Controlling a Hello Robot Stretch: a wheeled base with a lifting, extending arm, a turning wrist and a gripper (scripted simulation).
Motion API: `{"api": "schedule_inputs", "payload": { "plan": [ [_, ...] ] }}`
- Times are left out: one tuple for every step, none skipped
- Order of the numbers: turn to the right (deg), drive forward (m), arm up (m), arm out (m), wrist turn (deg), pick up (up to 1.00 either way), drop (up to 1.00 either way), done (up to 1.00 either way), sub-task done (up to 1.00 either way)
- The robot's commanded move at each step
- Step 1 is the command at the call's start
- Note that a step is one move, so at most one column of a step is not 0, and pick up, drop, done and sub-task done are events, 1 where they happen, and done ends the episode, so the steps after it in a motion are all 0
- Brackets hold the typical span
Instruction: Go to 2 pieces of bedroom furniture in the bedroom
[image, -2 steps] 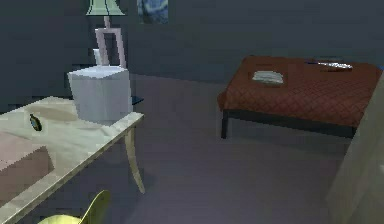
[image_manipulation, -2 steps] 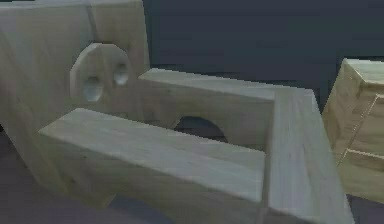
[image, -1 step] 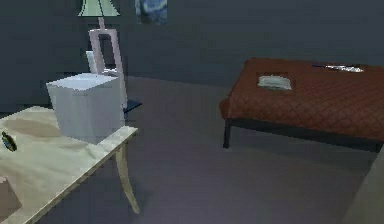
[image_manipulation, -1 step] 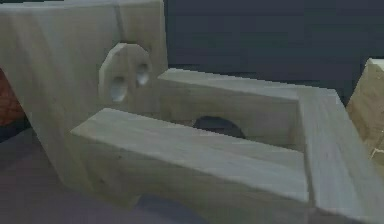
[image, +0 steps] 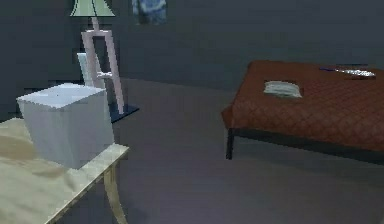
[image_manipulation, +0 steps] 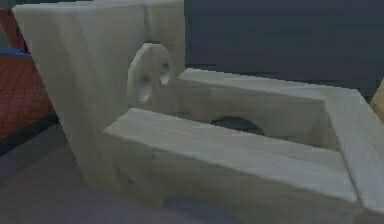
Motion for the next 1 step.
{"api": "schedule_inputs", "payload": {
  "plan": [
    [45.0,0.0,0.0,0.0,0.0,0.0,0.0,0.0,0.0]
  ]
}}
